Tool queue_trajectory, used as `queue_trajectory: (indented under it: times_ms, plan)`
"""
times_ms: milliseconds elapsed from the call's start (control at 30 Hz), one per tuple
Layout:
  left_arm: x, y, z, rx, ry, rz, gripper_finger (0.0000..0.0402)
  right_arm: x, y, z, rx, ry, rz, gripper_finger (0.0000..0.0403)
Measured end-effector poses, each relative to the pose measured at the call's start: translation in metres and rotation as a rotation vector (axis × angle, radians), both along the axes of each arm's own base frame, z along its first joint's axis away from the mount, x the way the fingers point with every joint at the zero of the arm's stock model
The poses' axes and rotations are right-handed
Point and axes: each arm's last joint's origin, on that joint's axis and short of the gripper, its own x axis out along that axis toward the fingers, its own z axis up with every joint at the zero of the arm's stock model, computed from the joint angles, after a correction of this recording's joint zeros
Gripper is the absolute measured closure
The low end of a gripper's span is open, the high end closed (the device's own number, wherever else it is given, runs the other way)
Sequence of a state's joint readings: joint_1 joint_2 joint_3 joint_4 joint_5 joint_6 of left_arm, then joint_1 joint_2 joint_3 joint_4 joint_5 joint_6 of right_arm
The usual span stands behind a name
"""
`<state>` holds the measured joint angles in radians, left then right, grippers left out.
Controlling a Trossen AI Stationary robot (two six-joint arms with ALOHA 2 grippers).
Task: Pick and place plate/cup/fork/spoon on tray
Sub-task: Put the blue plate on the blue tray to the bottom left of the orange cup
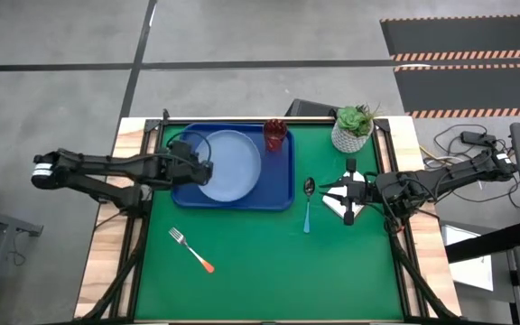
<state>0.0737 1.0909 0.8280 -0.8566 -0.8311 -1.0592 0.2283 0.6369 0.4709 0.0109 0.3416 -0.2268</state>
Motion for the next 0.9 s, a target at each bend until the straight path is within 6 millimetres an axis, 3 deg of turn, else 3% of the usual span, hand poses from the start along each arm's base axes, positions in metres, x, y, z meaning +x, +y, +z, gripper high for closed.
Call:
queue_trajectory:
  times_ms: [267, 900]
  plan:
    - [-0.002, 0.014, -0.025, -0.034, 0.096, 0.071, 0.0401, 0.000, 0.000, -0.001, 0.007, 0.006, -0.002, 0.0344]
    - [-0.013, 0.016, -0.059, -0.042, 0.213, 0.110, 0.0401, 0.000, 0.000, -0.001, 0.008, 0.006, -0.002, 0.0344]
